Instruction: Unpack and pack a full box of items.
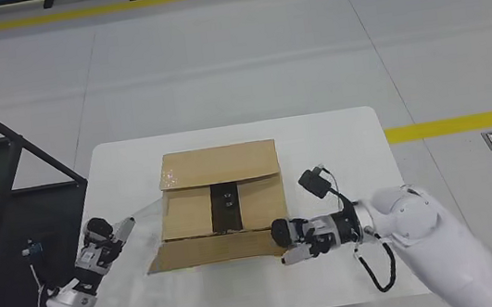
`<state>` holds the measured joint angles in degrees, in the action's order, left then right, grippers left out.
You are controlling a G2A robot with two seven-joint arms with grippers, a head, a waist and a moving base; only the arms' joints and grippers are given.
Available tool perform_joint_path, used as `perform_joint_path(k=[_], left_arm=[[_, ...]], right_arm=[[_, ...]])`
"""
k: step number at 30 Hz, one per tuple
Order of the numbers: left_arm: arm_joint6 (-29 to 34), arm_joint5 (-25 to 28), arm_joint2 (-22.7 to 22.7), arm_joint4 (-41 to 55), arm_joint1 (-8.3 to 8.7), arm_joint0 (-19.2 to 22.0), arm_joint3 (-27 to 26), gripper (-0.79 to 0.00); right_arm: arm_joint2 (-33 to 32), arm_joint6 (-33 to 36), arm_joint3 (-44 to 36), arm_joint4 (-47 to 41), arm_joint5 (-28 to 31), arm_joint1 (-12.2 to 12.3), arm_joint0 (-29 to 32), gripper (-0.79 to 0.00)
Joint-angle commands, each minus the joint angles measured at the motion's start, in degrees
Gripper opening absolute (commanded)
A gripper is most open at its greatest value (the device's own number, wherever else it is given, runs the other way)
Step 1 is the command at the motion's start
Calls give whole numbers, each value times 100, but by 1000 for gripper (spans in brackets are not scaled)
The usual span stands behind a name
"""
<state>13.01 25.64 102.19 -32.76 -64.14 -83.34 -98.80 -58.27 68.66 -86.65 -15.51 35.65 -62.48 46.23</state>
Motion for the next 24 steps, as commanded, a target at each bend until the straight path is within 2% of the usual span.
perform_joint_path(k=[1,6,11,18,21,24], left_arm=[[141,302,-10,-270,27,-27,-30,0],[525,1206,56,-1207,124,-150,40,0],[773,1742,75,-1989,207,-155,249,0],[718,1690,-153,-2604,238,-78,414,0],[698,1655,-267,-2590,241,-3,476,0],[720,1646,-314,-2564,245,39,484,0]], right_arm=[[120,17,-271,164,-16,173,143,0],[468,-39,-192,860,37,455,139,0],[780,-289,217,668,286,457,-103,0],[817,-692,481,-229,478,335,-454,0],[693,-1207,531,-756,6,288,-553,0],[603,-1463,664,-1667,-495,239,-581,0]])
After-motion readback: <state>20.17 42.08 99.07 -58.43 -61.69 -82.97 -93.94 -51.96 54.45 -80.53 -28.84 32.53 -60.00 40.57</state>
